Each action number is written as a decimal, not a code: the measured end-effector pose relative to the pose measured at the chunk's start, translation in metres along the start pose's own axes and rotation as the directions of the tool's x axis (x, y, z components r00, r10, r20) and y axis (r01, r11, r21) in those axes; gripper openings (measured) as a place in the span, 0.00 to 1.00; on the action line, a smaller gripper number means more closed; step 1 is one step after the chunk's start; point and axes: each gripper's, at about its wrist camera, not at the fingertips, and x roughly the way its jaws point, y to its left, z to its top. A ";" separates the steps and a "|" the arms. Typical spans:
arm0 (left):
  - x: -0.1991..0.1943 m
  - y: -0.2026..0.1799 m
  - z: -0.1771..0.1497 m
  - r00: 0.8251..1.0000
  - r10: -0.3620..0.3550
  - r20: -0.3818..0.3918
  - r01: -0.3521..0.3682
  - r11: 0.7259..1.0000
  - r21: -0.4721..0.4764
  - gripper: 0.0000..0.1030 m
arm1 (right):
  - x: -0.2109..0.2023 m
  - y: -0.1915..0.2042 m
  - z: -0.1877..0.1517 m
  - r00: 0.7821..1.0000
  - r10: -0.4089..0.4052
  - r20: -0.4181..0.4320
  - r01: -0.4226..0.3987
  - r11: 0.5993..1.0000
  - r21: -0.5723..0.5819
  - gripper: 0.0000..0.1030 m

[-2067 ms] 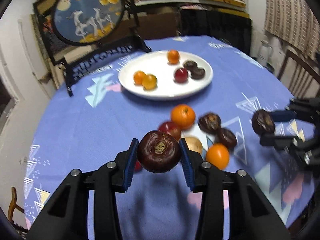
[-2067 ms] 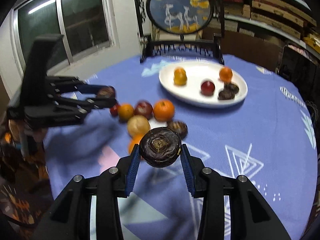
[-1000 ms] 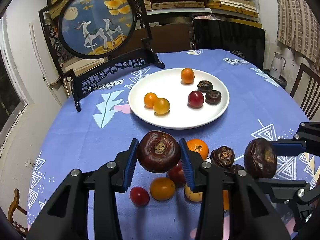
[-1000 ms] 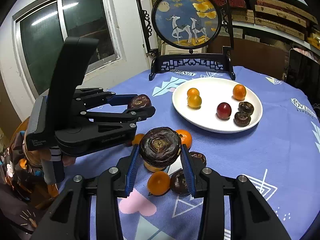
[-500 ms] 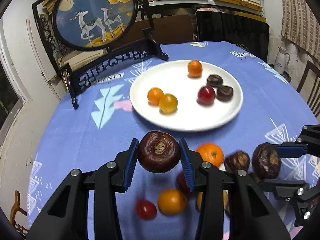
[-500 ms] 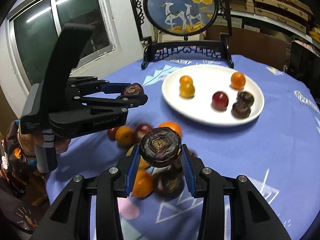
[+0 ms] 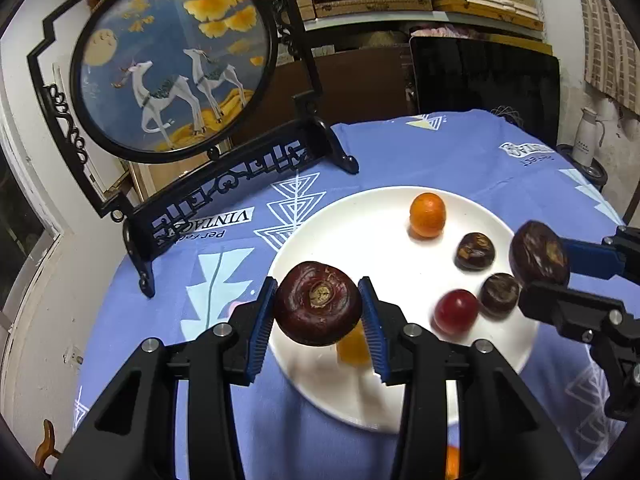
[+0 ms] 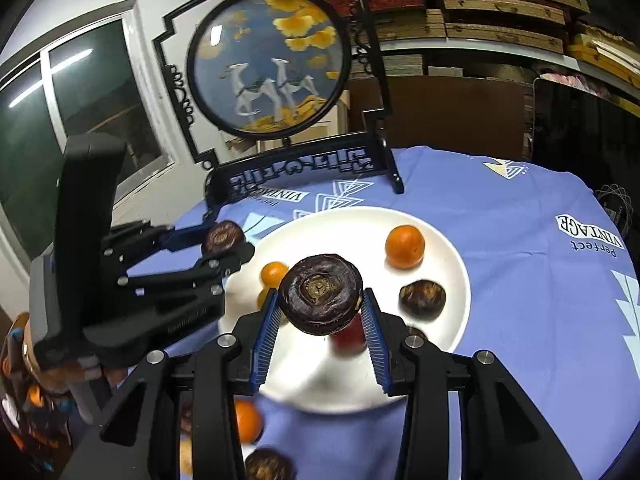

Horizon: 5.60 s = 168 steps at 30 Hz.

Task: Organize fruits
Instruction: 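Place dark fruit on plate with left tool while right tool places its dark fruit, then grasp an orange with left tool while right tool grasps a dark fruit, then place orange on plate with left tool while right tool places dark fruit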

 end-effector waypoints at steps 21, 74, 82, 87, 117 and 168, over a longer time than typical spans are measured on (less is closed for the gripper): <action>0.044 -0.002 0.002 0.998 0.044 -0.052 -0.043 0.999 0.022 0.66 | 0.041 -0.020 0.022 0.998 -0.059 -0.013 0.060 0.998 0.034 0.55; -0.088 -0.063 -0.162 0.896 -0.370 -0.243 0.339 0.927 -0.161 0.56 | -0.075 0.040 -0.158 0.978 -0.050 -0.204 0.002 0.973 -0.231 0.40; -0.089 -0.058 -0.170 0.903 -0.347 -0.254 0.311 0.935 -0.173 0.37 | -0.081 0.043 -0.164 0.981 -0.025 -0.191 -0.018 0.975 -0.222 0.40; -0.103 -0.038 -0.179 0.923 -0.305 -0.236 0.279 0.950 -0.140 0.37 | -0.087 0.048 -0.166 0.982 -0.011 -0.189 -0.031 0.975 -0.220 0.40; -0.091 -0.003 -0.037 0.996 -0.053 0.073 0.052 0.998 0.021 0.37 | -0.083 0.055 -0.028 1.000 0.012 0.020 -0.008 0.979 -0.206 0.40; 0.056 -0.014 0.004 0.996 0.027 -0.081 -0.024 0.999 0.035 0.46 | 0.038 -0.012 0.031 0.999 -0.040 -0.027 0.039 0.998 -0.047 0.40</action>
